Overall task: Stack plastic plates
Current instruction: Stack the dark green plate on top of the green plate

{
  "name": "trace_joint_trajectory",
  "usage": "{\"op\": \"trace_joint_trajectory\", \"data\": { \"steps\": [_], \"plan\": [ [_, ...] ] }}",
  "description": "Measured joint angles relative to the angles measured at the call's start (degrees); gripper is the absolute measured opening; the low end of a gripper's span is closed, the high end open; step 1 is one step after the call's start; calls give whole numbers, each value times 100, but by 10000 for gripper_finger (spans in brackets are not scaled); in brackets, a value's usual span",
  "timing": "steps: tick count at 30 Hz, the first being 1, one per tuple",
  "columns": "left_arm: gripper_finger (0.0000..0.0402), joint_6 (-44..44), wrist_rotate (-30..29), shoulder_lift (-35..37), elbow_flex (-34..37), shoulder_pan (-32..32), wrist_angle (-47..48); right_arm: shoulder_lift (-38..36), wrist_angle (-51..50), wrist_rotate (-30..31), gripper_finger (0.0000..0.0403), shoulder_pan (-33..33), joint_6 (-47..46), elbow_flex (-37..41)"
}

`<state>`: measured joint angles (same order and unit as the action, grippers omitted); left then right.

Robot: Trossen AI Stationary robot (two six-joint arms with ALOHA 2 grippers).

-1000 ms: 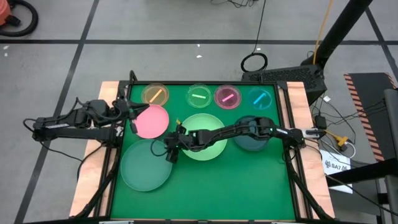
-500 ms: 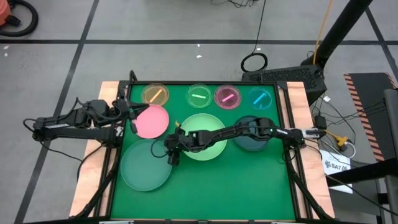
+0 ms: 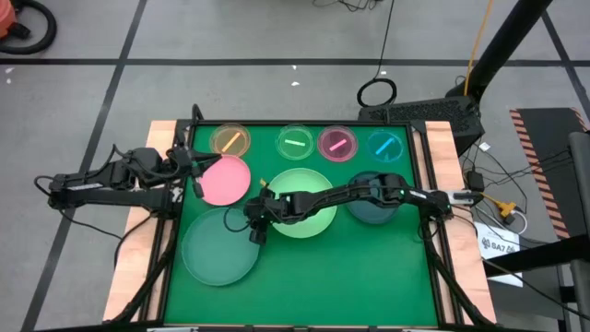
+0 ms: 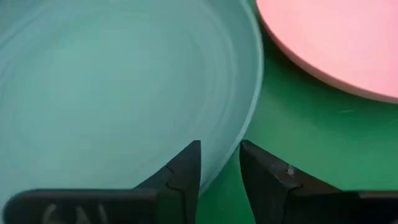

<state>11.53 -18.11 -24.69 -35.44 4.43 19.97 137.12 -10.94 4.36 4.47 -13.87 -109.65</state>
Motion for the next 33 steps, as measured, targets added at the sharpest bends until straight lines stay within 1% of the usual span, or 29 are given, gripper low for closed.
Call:
{"op": "trace_joint_trajectory", "data": {
  "steps": [5,10,11,15,23,29,33],
  "plan": [
    [33,0,0,0,0,0,0,-1,46,-44,48,-2,0,0],
    [33,0,0,0,1,0,0,0,270,-547,8,-24,20,0],
    [33,0,0,0,0,0,0,0,281,-623,6,-24,24,0],
    [33,0,0,-1,2,0,-1,-1,339,-620,7,-24,1,0],
    [33,-3,0,-2,2,0,0,-2,863,-1320,3,-45,-8,1],
    [33,-111,2,0,2,0,-4,-2,940,-1930,2,-149,-158,2],
    [33,-118,2,0,2,0,-4,-1,941,-2073,1,-239,-155,2]
  ]
}}
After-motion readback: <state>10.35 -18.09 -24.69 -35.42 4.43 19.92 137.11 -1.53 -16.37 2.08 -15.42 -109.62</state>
